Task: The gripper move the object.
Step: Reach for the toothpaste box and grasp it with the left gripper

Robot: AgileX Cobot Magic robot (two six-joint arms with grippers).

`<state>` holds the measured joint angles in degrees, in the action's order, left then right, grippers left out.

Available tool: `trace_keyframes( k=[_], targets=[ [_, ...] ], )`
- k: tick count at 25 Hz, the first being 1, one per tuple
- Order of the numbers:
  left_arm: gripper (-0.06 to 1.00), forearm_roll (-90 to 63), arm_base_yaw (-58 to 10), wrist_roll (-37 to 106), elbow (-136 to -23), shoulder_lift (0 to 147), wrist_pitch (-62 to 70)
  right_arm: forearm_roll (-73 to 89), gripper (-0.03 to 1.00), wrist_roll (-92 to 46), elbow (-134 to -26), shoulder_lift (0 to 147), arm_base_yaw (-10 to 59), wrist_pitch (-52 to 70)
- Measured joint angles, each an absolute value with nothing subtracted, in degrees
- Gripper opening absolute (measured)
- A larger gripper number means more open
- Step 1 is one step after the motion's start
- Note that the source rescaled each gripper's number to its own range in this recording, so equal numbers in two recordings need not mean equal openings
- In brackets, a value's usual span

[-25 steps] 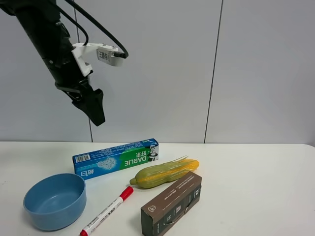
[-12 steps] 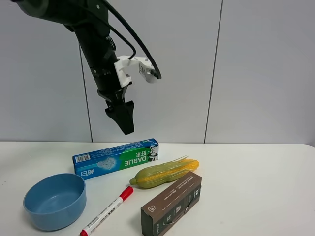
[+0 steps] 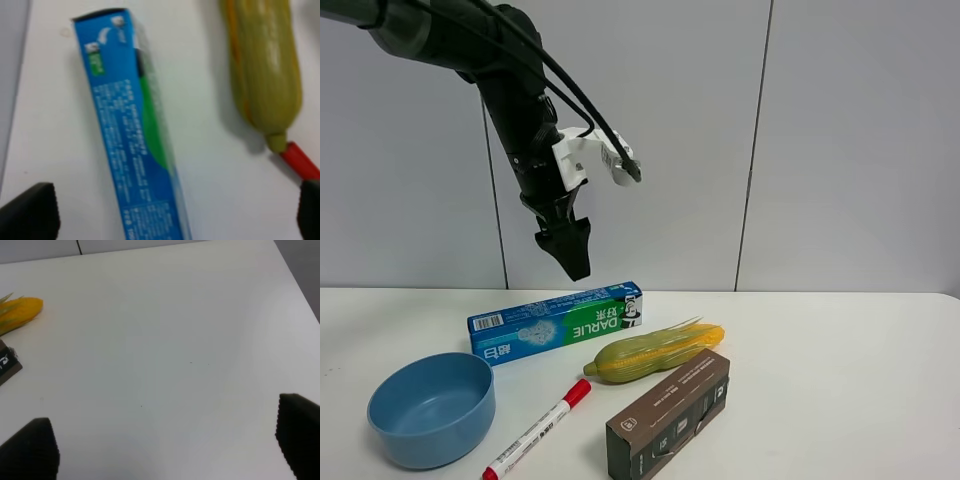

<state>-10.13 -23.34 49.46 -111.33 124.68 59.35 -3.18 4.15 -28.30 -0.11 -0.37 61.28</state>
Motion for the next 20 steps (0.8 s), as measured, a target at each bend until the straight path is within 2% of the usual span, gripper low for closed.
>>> trace_keyframes(
  k=[20],
  targets=[
    [0.94,-11.94,-18.2,49.35,-111.33,133.57,52.22,-3.18,1.0,4.15,-28.3,-0.11,-0.37,61.28]
  ],
)
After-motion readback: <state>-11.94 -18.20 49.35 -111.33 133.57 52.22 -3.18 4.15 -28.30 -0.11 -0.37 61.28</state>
